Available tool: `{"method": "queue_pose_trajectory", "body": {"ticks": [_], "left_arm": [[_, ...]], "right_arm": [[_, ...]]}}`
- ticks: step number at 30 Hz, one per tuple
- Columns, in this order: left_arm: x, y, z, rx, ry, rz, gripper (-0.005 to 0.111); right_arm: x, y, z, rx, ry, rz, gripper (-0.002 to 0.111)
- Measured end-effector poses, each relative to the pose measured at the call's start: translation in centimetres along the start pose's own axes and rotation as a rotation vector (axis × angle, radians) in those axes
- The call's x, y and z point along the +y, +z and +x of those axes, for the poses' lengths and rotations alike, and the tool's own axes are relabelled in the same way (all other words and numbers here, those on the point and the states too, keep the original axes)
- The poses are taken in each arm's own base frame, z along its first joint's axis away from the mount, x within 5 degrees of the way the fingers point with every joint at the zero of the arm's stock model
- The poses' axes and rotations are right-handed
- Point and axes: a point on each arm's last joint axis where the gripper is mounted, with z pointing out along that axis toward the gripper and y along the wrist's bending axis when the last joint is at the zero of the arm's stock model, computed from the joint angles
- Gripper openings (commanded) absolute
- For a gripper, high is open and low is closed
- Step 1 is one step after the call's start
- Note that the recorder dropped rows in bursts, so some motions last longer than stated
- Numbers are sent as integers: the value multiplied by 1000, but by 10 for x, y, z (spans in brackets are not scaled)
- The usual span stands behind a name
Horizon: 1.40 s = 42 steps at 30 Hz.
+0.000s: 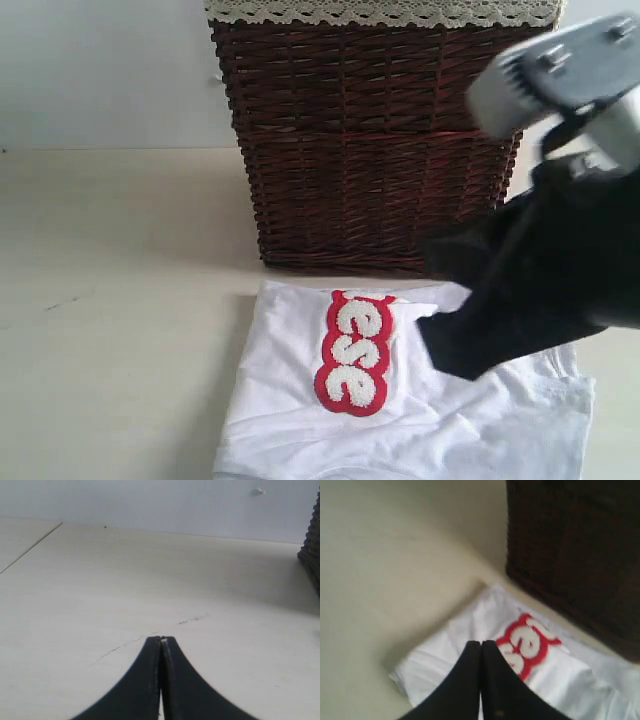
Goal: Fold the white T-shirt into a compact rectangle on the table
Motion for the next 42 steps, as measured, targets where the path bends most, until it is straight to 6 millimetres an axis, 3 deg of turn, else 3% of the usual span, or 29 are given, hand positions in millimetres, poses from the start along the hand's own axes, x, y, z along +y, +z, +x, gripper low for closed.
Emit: {"method": "queue_pose_trajectory", "body": {"ticks": [6, 11, 18, 29, 37, 42], "left_arm": [[0, 0, 0, 0, 0, 0, 0], [0, 0, 0, 0, 0, 0, 0], [0, 0, 0, 0, 0, 0, 0], [0, 0, 0, 0, 0, 0, 0], [0, 0, 0, 0, 0, 0, 0], [0, 0, 0, 0, 0, 0, 0]], "right_arm": [[-8, -73, -5, -271, -29, -134, 0], [-24, -132, 7, -473, -21, -254, 0], [-28, -184, 30, -655, -71, -502, 0], [-16, -203, 36, -768, -111, -540, 0], [-10, -200, 34, -806, -74, -317, 0], [-7, -208, 41, -871, -67, -152, 0]]}}
